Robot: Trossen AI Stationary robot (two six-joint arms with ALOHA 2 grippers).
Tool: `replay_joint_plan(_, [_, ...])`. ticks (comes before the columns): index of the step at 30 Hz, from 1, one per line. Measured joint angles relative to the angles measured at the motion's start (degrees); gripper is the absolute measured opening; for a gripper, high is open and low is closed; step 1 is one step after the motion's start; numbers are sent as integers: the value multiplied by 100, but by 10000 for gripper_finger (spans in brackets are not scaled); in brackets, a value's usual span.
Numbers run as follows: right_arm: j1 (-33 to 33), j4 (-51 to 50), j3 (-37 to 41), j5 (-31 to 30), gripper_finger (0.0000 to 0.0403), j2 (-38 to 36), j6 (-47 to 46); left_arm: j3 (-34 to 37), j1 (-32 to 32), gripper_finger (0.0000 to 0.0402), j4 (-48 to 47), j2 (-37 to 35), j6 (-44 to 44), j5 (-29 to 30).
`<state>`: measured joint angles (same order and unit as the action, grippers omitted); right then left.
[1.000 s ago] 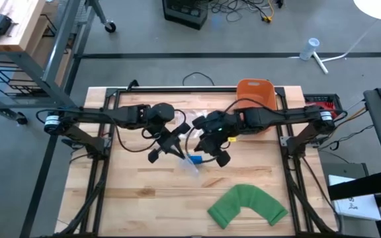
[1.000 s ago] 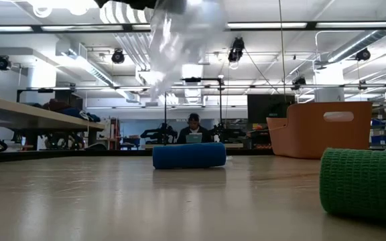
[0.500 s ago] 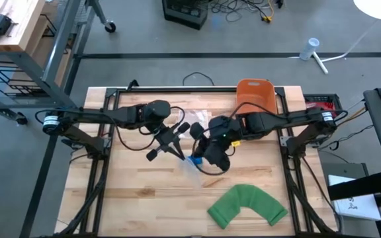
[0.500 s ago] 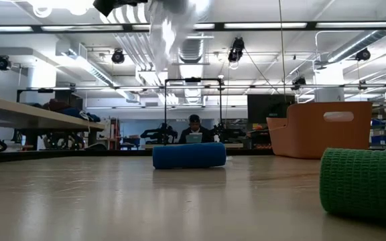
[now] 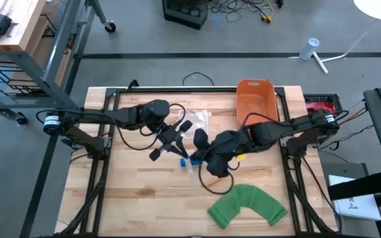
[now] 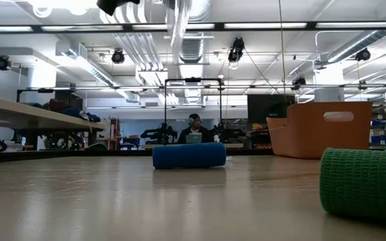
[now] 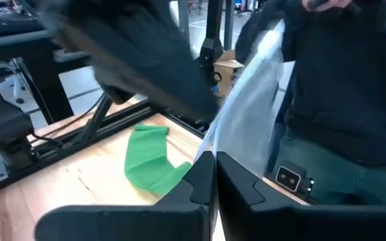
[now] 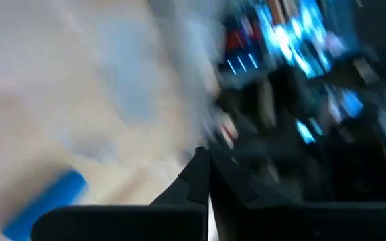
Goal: Roll bandage
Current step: Put the blue rolled bandage into the zip lock
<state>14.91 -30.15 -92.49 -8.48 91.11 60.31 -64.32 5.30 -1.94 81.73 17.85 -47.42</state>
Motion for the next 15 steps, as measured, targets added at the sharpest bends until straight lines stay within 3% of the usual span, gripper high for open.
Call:
replay_joint_plan(2, [38, 4, 0, -561, 0, 0, 16, 0, -33, 0, 41, 2, -14, 24])
replay_joint_plan(3, [38, 11, 0, -553, 0, 0, 16, -2, -57, 0, 90, 2, -40, 74])
replay_joint_plan(15, [77, 148, 0, 671, 0, 44, -44, -4, -188, 0, 238, 2, -40, 341])
